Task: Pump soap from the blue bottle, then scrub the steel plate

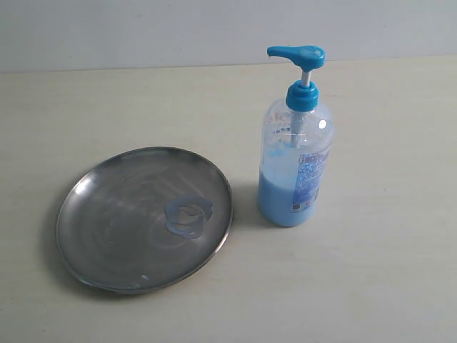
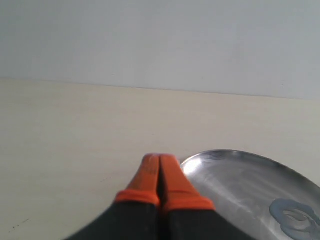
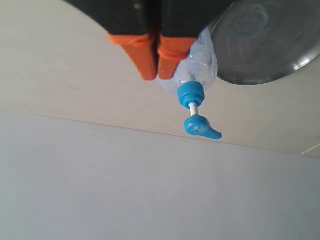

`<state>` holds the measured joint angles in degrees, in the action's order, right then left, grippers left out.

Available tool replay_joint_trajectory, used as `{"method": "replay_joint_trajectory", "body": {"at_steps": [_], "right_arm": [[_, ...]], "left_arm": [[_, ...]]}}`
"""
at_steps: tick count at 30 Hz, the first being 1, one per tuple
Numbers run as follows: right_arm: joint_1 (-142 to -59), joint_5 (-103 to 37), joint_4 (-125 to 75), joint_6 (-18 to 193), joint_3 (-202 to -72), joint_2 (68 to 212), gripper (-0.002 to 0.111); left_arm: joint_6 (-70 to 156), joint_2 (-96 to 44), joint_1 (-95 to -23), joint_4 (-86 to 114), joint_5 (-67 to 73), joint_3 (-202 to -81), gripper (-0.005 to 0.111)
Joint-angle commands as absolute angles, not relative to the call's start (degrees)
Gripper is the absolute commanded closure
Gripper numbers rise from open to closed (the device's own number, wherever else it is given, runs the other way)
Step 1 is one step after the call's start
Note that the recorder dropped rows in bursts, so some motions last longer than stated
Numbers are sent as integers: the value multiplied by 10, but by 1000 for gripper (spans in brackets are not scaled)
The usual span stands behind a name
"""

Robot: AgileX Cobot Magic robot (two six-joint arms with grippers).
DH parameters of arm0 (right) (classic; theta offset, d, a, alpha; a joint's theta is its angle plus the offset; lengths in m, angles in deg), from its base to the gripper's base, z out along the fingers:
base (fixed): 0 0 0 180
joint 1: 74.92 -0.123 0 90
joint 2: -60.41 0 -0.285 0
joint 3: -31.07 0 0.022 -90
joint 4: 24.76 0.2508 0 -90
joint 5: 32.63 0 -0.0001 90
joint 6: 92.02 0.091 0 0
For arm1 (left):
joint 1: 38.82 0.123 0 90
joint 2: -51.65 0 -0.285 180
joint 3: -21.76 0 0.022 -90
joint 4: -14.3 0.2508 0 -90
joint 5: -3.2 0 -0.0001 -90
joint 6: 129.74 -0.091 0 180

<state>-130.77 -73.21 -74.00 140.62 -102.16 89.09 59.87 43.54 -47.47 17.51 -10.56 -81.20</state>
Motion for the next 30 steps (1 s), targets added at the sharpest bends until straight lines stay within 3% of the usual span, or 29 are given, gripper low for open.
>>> {"method": "replay_joint_trajectory", "body": {"at_steps": [1,30], "right_arm": [[-1306,-728,-743,1406,-1019,889,108],[-1306,-728,-743,1406,-1019,889,108]], "left_arm": [[603,439,-473,180,-121,-810,107],[602,439,-473,182,-154,-810,107]]}}
